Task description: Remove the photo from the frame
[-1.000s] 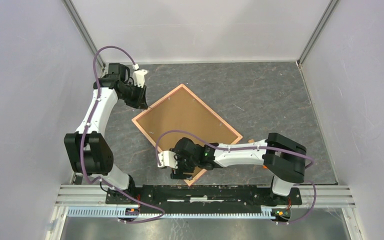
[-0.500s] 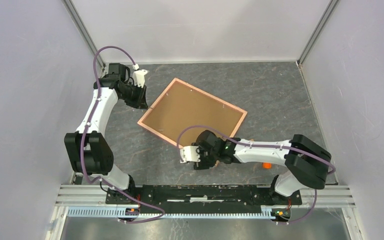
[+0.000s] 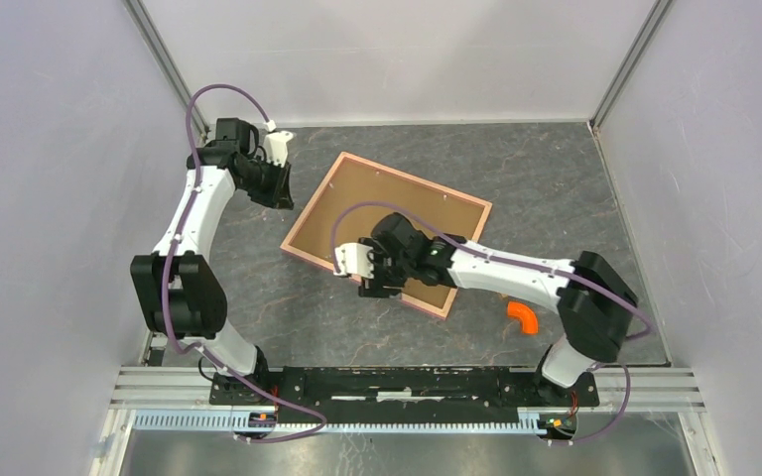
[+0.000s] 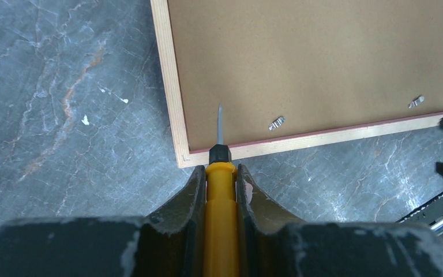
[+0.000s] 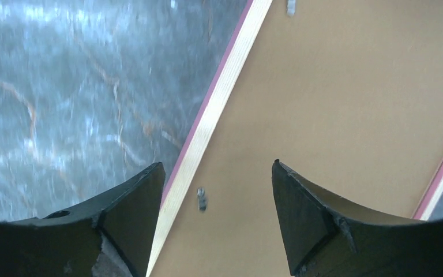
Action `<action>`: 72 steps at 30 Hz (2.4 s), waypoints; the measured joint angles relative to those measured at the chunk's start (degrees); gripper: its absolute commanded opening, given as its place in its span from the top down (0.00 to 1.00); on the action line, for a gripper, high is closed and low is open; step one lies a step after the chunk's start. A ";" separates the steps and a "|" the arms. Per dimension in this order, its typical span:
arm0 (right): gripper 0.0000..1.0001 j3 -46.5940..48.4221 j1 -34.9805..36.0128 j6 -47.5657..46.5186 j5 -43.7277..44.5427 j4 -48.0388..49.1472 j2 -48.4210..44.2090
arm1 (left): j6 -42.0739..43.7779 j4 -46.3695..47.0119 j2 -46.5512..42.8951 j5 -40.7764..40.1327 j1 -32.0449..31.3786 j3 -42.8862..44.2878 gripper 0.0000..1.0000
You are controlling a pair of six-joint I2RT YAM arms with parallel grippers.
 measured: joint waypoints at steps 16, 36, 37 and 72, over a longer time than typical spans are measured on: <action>0.58 11.06 1.53 7.17 1.60 0.90 20.33 | 0.02 -0.57 0.00 -0.20 0.00 0.96 0.98; 1.00 -3.48 2.38 -0.07 -0.26 4.42 9.57 | 6.49 -3.39 1.16 -13.11 -9.31 1.40 0.98; 1.00 -3.48 2.38 -0.09 -0.26 4.42 9.57 | 6.73 -3.19 1.40 -14.88 -10.69 1.33 0.98; 1.00 -3.13 2.01 -2.86 -3.32 2.73 9.62 | 10.43 4.26 16.68 -32.57 -16.57 3.67 0.98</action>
